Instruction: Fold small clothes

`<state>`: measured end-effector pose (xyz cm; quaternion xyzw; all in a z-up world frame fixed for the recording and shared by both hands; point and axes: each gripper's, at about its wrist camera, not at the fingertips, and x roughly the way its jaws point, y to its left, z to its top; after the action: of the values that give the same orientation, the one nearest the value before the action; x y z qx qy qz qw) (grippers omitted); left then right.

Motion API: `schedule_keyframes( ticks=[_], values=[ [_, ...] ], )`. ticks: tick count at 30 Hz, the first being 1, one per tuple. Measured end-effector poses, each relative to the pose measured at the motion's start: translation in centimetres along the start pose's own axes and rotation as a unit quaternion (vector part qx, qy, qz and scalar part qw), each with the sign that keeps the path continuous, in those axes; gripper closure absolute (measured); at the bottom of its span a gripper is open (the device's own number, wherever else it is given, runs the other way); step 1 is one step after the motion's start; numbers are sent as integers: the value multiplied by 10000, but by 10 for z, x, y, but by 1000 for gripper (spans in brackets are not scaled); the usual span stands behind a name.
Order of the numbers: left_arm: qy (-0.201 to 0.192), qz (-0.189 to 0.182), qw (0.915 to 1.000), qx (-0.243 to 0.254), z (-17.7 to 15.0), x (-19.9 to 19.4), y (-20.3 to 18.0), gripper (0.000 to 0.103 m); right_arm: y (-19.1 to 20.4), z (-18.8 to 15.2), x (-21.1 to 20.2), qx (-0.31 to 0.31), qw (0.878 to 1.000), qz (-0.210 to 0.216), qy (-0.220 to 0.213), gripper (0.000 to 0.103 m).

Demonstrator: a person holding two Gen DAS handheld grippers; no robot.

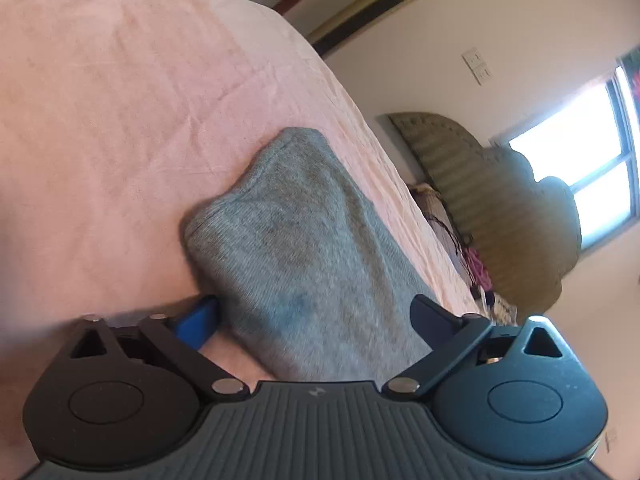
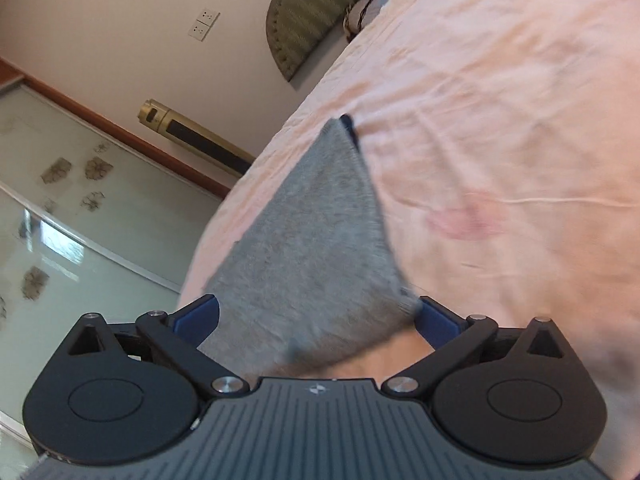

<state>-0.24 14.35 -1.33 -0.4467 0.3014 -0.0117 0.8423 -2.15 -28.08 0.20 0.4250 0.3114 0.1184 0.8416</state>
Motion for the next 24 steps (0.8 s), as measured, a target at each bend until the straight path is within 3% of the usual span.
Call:
schedule_keyframes(
  ticks=[1, 2, 3, 4, 6, 7, 8, 11, 15, 19, 22, 24],
  values=[
    [3, 158, 9998, -71, 0, 4, 1, 41, 4, 2, 9, -22, 10000, -53, 25, 0],
    [50, 341, 9994, -81, 1, 9, 4, 68, 8, 3, 15, -46, 10000, -77, -25, 0],
    [9, 474, 9988, -95, 0, 11, 7, 80, 10, 4, 20, -34, 10000, -25, -27, 0],
    [-11, 486, 9988, -96, 1, 13, 9, 80, 12, 4, 24, -81, 10000, 10, 13, 3],
    [-36, 628, 9980, 34, 1, 17, 7, 90, 9, 4, 30, -15, 9998, -13, 189, 31],
    [-45, 712, 9973, 148, 1, 19, 3, 91, 4, 6, 37, 116, 9993, -17, 351, 65],
    [-63, 803, 9964, 278, 0, 18, -1, 92, -3, 7, 42, 318, 9983, 13, 494, 88],
    [-91, 824, 9956, 443, -1, 6, -10, 93, -10, 12, 42, 459, 9974, 230, 506, 88],
    [-209, 364, 9973, 609, 3, -27, -20, 94, 6, 25, 15, 199, 9964, 719, 406, 89],
    [-134, 162, 9970, 747, -3, -70, -16, 97, 18, 25, -22, -146, 9944, 900, 531, 89],
    [-276, 382, 9916, 1201, -15, -101, -3, 101, 12, 6, -50, -212, 9911, 1006, 846, 89],
    [-88, 393, 9909, 1281, -20, -109, 13, 101, -2, -8, -63, -70, 9914, 898, 947, 87]
  ],
)
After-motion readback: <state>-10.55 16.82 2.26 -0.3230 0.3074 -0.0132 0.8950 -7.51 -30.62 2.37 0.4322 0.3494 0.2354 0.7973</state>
